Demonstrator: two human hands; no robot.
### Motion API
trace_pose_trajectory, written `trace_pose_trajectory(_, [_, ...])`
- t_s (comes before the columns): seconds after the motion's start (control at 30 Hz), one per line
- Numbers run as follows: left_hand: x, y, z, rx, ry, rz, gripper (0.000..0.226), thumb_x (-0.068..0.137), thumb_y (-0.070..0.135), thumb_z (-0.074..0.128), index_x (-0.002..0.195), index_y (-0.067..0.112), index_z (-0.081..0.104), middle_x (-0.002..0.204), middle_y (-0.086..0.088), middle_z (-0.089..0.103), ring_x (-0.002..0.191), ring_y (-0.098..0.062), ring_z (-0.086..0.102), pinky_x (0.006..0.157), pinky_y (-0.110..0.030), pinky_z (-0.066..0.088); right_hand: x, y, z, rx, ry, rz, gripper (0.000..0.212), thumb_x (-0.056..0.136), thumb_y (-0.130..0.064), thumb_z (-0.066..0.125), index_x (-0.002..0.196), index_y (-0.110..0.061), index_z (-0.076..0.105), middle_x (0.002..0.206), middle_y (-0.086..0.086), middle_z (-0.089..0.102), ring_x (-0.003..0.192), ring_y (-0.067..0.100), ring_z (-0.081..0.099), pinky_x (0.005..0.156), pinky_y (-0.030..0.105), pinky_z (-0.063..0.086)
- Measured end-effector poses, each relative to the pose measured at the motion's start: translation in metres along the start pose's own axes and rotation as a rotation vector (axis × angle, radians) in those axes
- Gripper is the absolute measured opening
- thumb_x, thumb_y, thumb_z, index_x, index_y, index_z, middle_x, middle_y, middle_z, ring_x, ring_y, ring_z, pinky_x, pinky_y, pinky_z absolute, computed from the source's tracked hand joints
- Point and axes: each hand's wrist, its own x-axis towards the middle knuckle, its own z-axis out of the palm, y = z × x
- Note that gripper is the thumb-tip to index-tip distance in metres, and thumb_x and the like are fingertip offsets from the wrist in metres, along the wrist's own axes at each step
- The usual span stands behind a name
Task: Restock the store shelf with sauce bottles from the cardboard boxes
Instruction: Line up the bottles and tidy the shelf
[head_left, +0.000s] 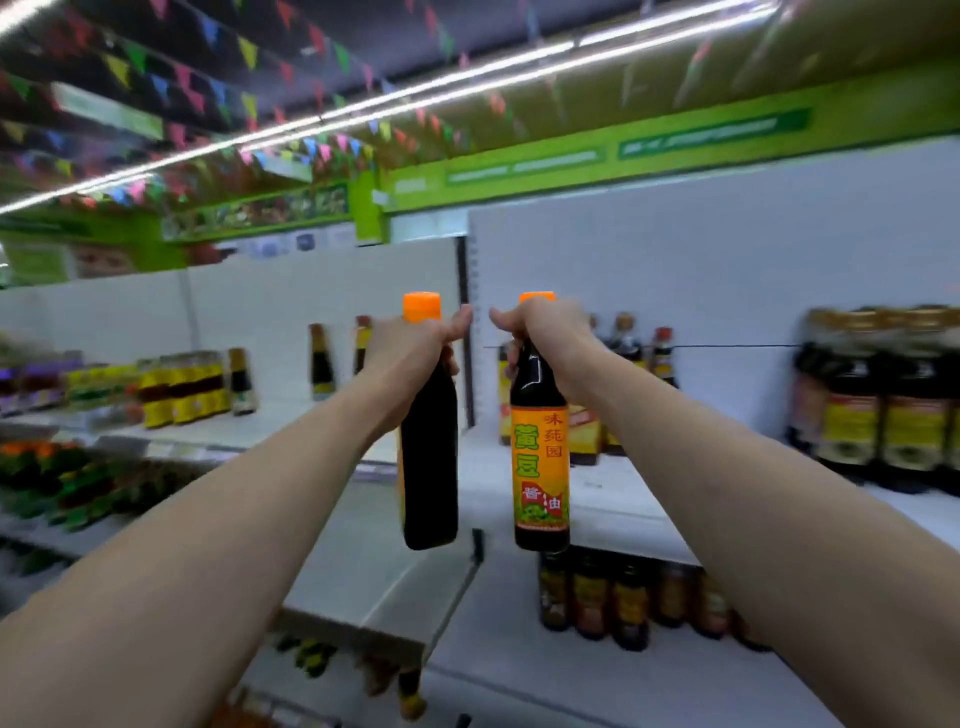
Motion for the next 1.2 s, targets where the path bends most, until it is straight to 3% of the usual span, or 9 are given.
trace_pose_trajectory(0.2, [0.001,0.030,0.115,-0.111,-0.304,0.018,0.055,0.062,0.062,0.081,0.047,0.012,0.064,0.059,-0.013,0.068,0.070,-0.035,0.069,0.089,-0.056,0.055,-0.026,-0.024,-0.096,-0.123,0.305,-0.037,0.025,0.078,-0.018,0.081,0.070,-0.005,0.060,0.056,0.016,0.062,0.057,0.029,0.060,0.066,0.042,0.047])
trace_pose_trajectory(0.33, [-0.017,0.051,0.194,-0.221,-0.466,0.007,0.050,0.073,0.052,0.084,0.057,0.009,0.063,0.060,-0.012,0.068,0.068,-0.032,0.067,0.087,-0.054,0.056,-0.056,-0.035,-0.171,-0.140,0.476,-0.017,0.025,0.077,-0.016,0.081,0.082,-0.003,0.060,0.060,0.017,0.062,0.055,0.029,0.061,0.065,0.042,0.049])
trace_pose_trajectory(0.5, [-0.059,0.077,0.290,-0.308,-0.650,-0.003,0.049,0.063,0.053,0.085,0.041,0.015,0.061,0.060,-0.015,0.067,0.065,-0.030,0.066,0.089,-0.056,0.057,-0.107,-0.049,-0.267,-0.270,0.707,-0.042,0.028,0.081,-0.021,0.081,0.080,-0.003,0.060,0.061,0.020,0.067,0.056,0.031,0.063,0.065,0.040,0.048])
trace_pose_trajectory(0.63, [-0.100,0.107,0.360,-0.364,-0.724,0.009,0.047,0.068,0.050,0.086,0.063,0.010,0.063,0.062,-0.014,0.067,0.064,-0.031,0.067,0.083,-0.050,0.058,-0.147,-0.066,-0.339,-0.312,0.803,-0.057,0.028,0.083,-0.019,0.080,0.077,-0.004,0.058,0.054,0.017,0.062,0.059,0.031,0.061,0.068,0.041,0.047])
trace_pose_trajectory(0.8, [-0.145,0.148,0.444,-0.397,-0.780,0.009,0.051,0.065,0.052,0.083,0.039,0.015,0.062,0.060,-0.012,0.067,0.069,-0.029,0.065,0.095,-0.057,0.056,-0.182,-0.090,-0.429,-0.344,0.870,-0.073,0.029,0.082,-0.017,0.080,0.073,-0.005,0.055,0.054,0.016,0.060,0.054,0.029,0.059,0.066,0.040,0.046])
trace_pose_trajectory(0.97, [-0.170,0.172,0.518,-0.425,-0.807,0.006,0.049,0.070,0.053,0.083,0.054,0.011,0.063,0.064,-0.016,0.070,0.069,-0.031,0.066,0.095,-0.062,0.055,-0.198,-0.100,-0.501,-0.359,0.885,-0.095,0.027,0.082,-0.017,0.079,0.073,-0.003,0.058,0.054,0.013,0.059,0.056,0.030,0.060,0.072,0.049,0.053])
trace_pose_trajectory(1.03, [-0.172,0.177,0.545,-0.448,-0.785,-0.003,0.048,0.070,0.053,0.083,0.054,0.012,0.063,0.065,-0.016,0.070,0.069,-0.032,0.067,0.095,-0.063,0.055,-0.201,-0.100,-0.529,-0.355,0.902,-0.088,0.028,0.083,-0.016,0.079,0.072,-0.005,0.055,0.050,0.010,0.057,0.056,0.030,0.059,0.068,0.045,0.050])
trace_pose_trajectory(1.13, [-0.172,0.184,0.583,-0.439,-0.758,0.002,0.048,0.075,0.054,0.081,0.064,0.010,0.064,0.064,-0.011,0.071,0.068,-0.030,0.068,0.091,-0.055,0.057,-0.201,-0.097,-0.567,-0.325,0.916,-0.064,0.022,0.084,-0.016,0.078,0.080,-0.004,0.060,0.055,0.012,0.059,0.056,0.029,0.060,0.068,0.044,0.053])
trace_pose_trajectory(1.2, [-0.172,0.186,0.607,-0.429,-0.739,0.022,0.049,0.079,0.054,0.080,0.066,0.010,0.063,0.061,-0.008,0.070,0.063,-0.026,0.066,0.080,-0.047,0.057,-0.195,-0.091,-0.590,-0.314,0.926,-0.057,0.023,0.080,-0.018,0.080,0.088,-0.002,0.065,0.058,0.013,0.062,0.059,0.030,0.062,0.078,0.050,0.058])
